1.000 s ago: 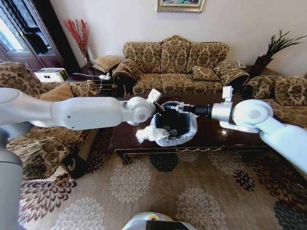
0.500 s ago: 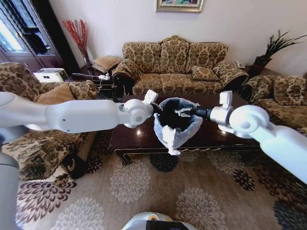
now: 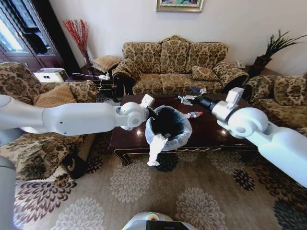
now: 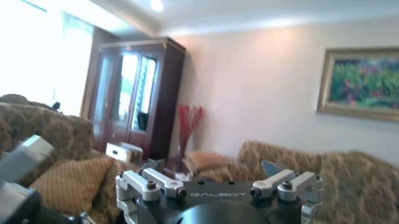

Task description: Move to the front of the table and place the trash on the table into the trash bin.

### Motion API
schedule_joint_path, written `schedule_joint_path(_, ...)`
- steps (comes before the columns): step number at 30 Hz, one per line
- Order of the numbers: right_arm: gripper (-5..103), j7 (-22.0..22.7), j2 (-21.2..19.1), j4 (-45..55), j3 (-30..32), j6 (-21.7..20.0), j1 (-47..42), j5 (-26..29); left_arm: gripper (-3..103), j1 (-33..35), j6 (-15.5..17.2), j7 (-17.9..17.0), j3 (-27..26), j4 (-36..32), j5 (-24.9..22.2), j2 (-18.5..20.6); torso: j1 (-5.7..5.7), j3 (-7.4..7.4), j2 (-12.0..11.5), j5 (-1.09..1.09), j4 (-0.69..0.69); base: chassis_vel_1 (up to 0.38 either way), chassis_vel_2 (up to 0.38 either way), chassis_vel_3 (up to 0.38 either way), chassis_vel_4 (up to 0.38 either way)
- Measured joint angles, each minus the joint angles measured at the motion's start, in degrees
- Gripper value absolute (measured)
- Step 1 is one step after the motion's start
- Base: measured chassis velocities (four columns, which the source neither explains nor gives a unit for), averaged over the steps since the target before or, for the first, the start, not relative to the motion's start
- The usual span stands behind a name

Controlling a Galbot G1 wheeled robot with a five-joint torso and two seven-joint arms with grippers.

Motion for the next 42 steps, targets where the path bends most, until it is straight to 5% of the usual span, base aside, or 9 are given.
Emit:
schedule_joint_path(6,100,-0.02,-1.11,3.71,6.8,9.79,-11.76,-5.42,0,-0.99,0.24,0.59,0.64,1.23,0.0,-1.44,0.0,-0.01,0.0,-0.02,0.0,0.0,0.0,0.0,0.0)
schedule_joint_path(10,100,-0.04,-0.4,7.31,16.86,17.57,-30.02,-12.05,0,-2.77,0.34,2.39,2.26,2.64,0.18,-2.61,0.0,0.0,0.0,0.04,-0.03,0.0,0.0,0.0,0.0)
schedule_joint_path(20,100,-0.08,8.8,15.69,32.68,21.54,-70.56,-27.92,0,-3.45,0.37,4.09,3.49,5.76,1.61,-4.5,-0.01,-0.01,0.0,0.0,-0.02,0.0,0.0,0.0,0.0)
schedule_joint_path(27,100,-0.06,13.09,13.87,38.42,24.78,-84.79,-32.8,0,-2.85,0.21,4.24,3.53,5.87,1.89,-4.17,0.0,-0.01,0.0,0.01,-0.02,0.0,0.0,0.0,0.0)
schedule_joint_path(33,100,-0.06,15.81,8.3,38.32,26.74,-92.51,-36.11,0,-2.39,0.12,4.05,3.52,5.63,1.91,-3.82,-0.02,-0.01,0.01,-0.01,-0.03,0.0,0.0,0.0,0.0)
schedule_joint_path(42,100,-0.06,20.18,2.94,23.64,18.56,-82.03,-39.93,0,-4.01,0.1,3.32,3.82,5.14,0.85,-2.89,0.0,0.0,-0.01,0.0,0.0,0.0,0.0,0.0,0.0)
